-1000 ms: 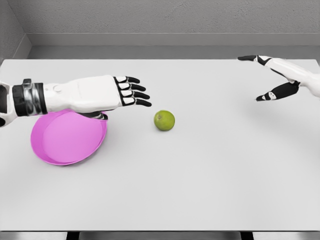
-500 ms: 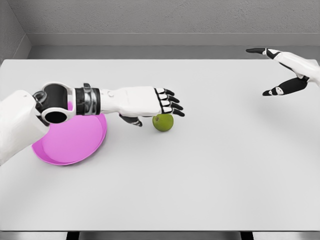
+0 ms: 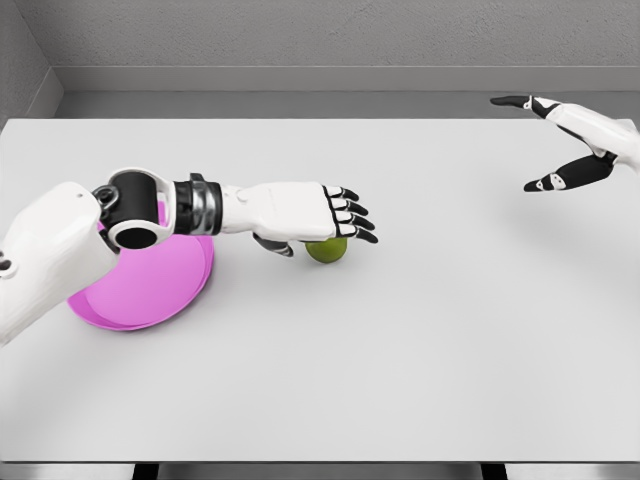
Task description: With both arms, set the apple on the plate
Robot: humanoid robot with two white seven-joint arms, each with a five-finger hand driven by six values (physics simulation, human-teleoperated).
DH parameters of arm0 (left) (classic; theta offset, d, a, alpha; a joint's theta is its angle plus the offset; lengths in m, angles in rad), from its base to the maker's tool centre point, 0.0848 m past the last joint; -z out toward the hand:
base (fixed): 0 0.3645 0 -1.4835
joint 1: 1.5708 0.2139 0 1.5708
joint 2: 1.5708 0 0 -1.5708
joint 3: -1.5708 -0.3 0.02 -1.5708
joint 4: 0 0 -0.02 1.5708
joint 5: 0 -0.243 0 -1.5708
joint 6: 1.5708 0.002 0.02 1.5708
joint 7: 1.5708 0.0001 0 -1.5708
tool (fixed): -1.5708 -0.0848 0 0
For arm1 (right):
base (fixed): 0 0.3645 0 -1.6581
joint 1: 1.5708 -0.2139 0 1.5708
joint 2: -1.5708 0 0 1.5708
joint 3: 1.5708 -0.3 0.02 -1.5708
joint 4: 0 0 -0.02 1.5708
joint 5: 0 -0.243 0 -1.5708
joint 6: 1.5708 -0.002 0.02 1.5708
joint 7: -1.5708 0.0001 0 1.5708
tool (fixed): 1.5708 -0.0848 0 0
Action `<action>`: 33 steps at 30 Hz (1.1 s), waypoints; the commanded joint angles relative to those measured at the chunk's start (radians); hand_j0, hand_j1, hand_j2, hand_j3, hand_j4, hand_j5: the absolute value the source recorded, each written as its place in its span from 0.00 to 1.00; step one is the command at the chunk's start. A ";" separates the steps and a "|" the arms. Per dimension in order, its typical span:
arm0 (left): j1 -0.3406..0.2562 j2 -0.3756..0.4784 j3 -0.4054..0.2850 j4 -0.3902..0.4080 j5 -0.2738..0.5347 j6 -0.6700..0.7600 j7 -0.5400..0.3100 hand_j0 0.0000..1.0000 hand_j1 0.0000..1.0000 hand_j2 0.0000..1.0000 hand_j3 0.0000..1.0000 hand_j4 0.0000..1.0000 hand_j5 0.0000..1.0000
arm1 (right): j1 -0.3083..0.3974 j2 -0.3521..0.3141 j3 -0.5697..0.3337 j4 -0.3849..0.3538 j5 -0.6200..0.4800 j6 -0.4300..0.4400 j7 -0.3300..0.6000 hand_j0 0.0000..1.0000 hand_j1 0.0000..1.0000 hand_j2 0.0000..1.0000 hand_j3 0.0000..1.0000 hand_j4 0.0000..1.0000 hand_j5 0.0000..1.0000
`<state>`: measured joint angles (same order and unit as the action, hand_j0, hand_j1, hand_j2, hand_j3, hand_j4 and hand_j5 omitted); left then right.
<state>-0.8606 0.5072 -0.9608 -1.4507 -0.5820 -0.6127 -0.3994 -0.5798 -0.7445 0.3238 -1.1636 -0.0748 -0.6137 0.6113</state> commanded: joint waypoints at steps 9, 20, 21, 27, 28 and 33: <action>-0.015 -0.046 -0.029 0.081 -0.022 0.002 0.001 1.00 1.00 1.00 1.00 1.00 1.00 | -0.002 0.001 0.000 -0.002 -0.008 0.003 0.000 1.00 1.00 1.00 1.00 1.00 1.00; -0.017 -0.046 -0.044 0.099 -0.024 0.002 0.001 1.00 1.00 1.00 1.00 1.00 1.00 | -0.002 0.002 0.001 -0.005 -0.008 0.003 0.000 1.00 1.00 1.00 1.00 1.00 1.00; -0.020 -0.049 -0.044 0.111 -0.024 0.002 0.001 1.00 1.00 1.00 1.00 1.00 1.00 | -0.002 0.002 0.000 -0.005 -0.008 0.003 0.000 1.00 1.00 1.00 1.00 1.00 1.00; -0.029 -0.081 -0.044 0.162 -0.042 0.002 0.001 1.00 1.00 1.00 1.00 1.00 1.00 | -0.003 0.004 0.001 -0.007 -0.008 0.003 0.000 1.00 1.00 1.00 1.00 1.00 1.00; -0.029 -0.090 -0.044 0.167 -0.061 0.002 0.001 1.00 1.00 1.00 1.00 1.00 1.00 | -0.003 0.004 0.001 -0.007 -0.008 0.003 0.000 1.00 1.00 1.00 1.00 1.00 1.00; -0.031 -0.107 -0.044 0.194 -0.064 0.002 0.001 1.00 1.00 1.00 1.00 1.00 1.00 | -0.002 0.004 0.001 -0.008 -0.008 0.003 0.000 1.00 1.00 1.00 1.00 1.00 1.00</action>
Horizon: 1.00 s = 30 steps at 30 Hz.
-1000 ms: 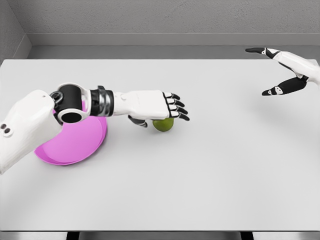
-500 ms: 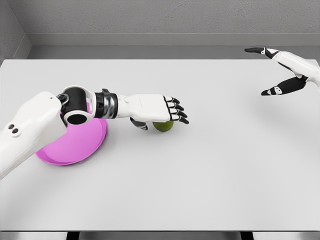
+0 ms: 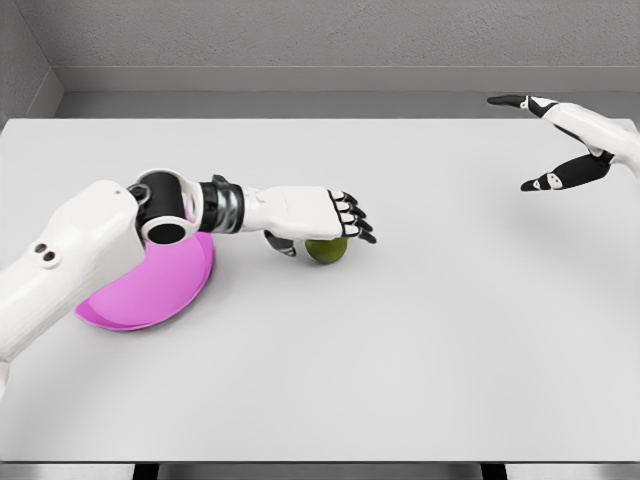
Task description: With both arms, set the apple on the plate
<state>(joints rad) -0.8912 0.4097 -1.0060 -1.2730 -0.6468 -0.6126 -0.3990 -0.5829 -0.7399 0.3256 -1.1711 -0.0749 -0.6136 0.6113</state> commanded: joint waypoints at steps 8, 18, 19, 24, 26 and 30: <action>0.000 -0.009 -0.023 0.021 -0.008 0.002 0.002 0.95 0.95 0.95 0.95 0.95 0.95 | 0.000 -0.001 0.000 -0.004 -0.008 0.003 0.000 1.00 1.00 1.00 1.00 1.00 1.00; -0.002 -0.011 -0.023 0.040 -0.025 0.002 0.002 0.93 0.93 0.93 0.93 0.93 0.93 | -0.002 0.001 0.003 -0.004 -0.008 0.003 0.000 1.00 1.00 1.00 1.00 1.00 1.00; -0.002 -0.022 -0.023 0.057 -0.025 0.002 0.002 0.93 0.93 0.93 0.93 0.93 0.93 | -0.002 0.001 0.003 -0.004 -0.008 0.003 0.000 1.00 1.00 1.00 1.00 1.00 1.00; -0.006 -0.026 -0.023 0.064 -0.030 0.002 0.002 0.92 0.92 0.92 0.92 0.92 0.92 | -0.003 -0.001 0.003 -0.004 -0.008 0.003 0.000 1.00 1.00 1.00 1.00 1.00 1.00; -0.006 -0.025 -0.023 0.064 -0.030 0.002 0.002 0.92 0.92 0.92 0.92 0.92 0.92 | -0.003 -0.001 0.003 -0.004 -0.008 0.003 0.000 1.00 1.00 1.00 1.00 1.00 1.00; -0.009 -0.028 -0.023 0.066 -0.030 0.002 0.002 0.92 0.92 0.92 0.92 0.92 0.92 | -0.005 -0.001 0.003 -0.004 -0.008 0.003 0.000 1.00 1.00 1.00 1.00 1.00 1.00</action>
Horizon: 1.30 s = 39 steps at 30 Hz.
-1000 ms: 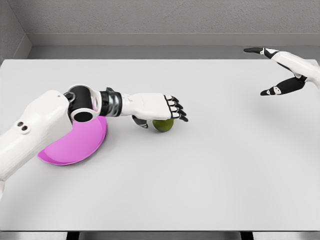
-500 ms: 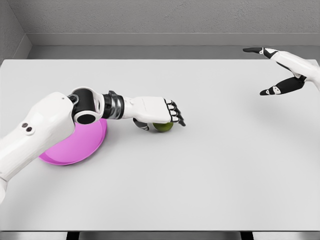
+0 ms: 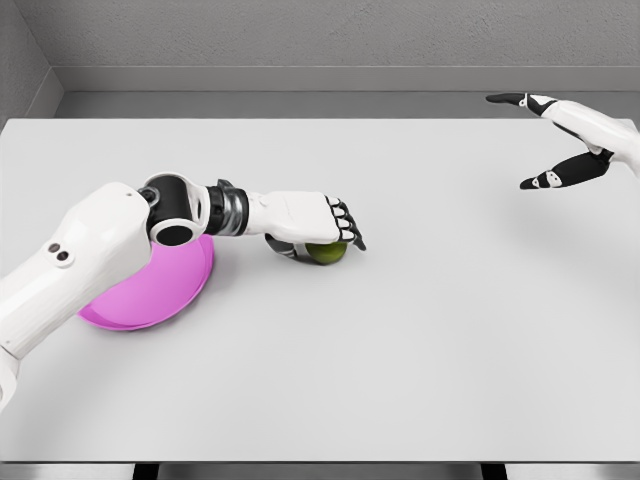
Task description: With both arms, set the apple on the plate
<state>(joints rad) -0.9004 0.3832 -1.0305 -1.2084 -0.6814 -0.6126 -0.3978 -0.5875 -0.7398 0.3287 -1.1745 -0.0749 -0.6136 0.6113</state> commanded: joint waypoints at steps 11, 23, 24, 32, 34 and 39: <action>-0.002 -0.014 0.001 0.013 -0.004 0.002 0.001 0.75 0.75 0.75 0.75 0.75 0.75 | 0.000 -0.003 0.000 -0.001 -0.008 0.003 0.000 1.00 1.00 1.00 1.00 1.00 1.00; -0.008 -0.014 0.000 0.007 -0.009 0.002 0.001 0.49 0.49 0.49 0.49 0.49 0.49 | 0.000 -0.001 0.000 -0.001 -0.008 0.003 0.000 1.00 1.00 1.00 1.00 1.00 1.00; -0.008 -0.014 0.000 0.007 -0.009 0.002 0.001 0.48 0.48 0.48 0.48 0.48 0.48 | 0.000 -0.003 0.000 -0.001 -0.008 0.003 0.000 1.00 1.00 1.00 1.00 1.00 1.00; -0.061 0.054 0.007 -0.036 0.085 0.002 0.002 0.38 0.38 0.38 0.38 0.38 0.38 | 0.000 -0.001 0.000 -0.001 -0.008 0.003 0.000 1.00 1.00 1.00 1.00 1.00 1.00; -0.071 0.175 0.018 -0.103 0.178 0.002 0.002 0.38 0.38 0.38 0.38 0.38 0.38 | 0.000 0.000 0.000 -0.001 -0.008 0.003 0.000 1.00 1.00 1.00 1.00 1.00 1.00; -0.054 0.483 0.081 -0.253 0.287 0.002 0.002 0.38 0.38 0.38 0.38 0.38 0.38 | -0.002 0.000 0.000 -0.001 -0.008 0.003 0.000 1.00 1.00 1.00 1.00 1.00 1.00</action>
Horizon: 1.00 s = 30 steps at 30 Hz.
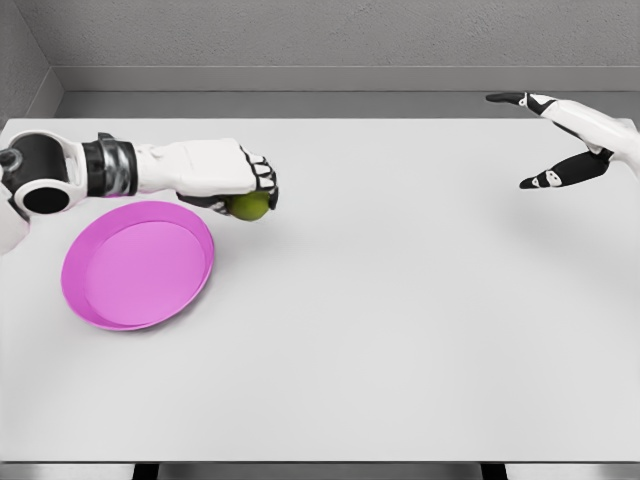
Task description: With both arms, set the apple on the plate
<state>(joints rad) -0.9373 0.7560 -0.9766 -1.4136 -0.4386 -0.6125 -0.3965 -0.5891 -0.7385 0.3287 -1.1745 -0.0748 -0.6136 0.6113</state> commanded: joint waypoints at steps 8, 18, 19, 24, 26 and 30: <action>0.031 0.286 0.042 -0.038 0.041 0.002 0.001 0.39 0.39 0.39 0.39 0.39 0.39 | 0.000 -0.002 0.000 -0.001 -0.008 0.003 0.000 1.00 1.00 1.00 1.00 1.00 1.00; 0.094 0.272 0.036 -0.022 0.046 0.002 -0.016 0.93 0.93 0.93 0.93 0.93 0.93 | 0.000 -0.002 0.000 -0.001 -0.008 0.003 0.000 1.00 1.00 1.00 1.00 1.00 1.00; 0.095 0.272 0.036 -0.022 0.047 0.002 -0.015 0.99 0.99 0.99 0.99 0.99 0.99 | 0.002 -0.002 0.000 -0.001 -0.008 0.003 0.000 1.00 1.00 1.00 1.00 1.00 1.00; 0.091 0.272 0.038 -0.016 0.084 0.002 -0.015 1.00 1.00 1.00 1.00 1.00 1.00 | 0.002 -0.002 0.000 -0.001 -0.008 0.003 0.000 1.00 1.00 1.00 1.00 1.00 1.00; 0.080 0.263 0.041 0.056 0.115 0.002 -0.012 1.00 1.00 1.00 1.00 1.00 1.00 | 0.002 -0.002 0.000 -0.001 -0.008 0.003 0.000 1.00 1.00 1.00 1.00 1.00 1.00; 0.043 0.140 0.145 0.388 0.280 0.002 -0.010 1.00 1.00 1.00 1.00 1.00 1.00 | 0.002 -0.004 0.000 -0.001 -0.008 0.003 0.000 1.00 1.00 1.00 1.00 1.00 1.00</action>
<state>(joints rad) -0.8943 0.9407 -0.8779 -1.1740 -0.2496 -0.6126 -0.4081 -0.5860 -0.7403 0.3287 -1.1745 -0.0748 -0.6137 0.6113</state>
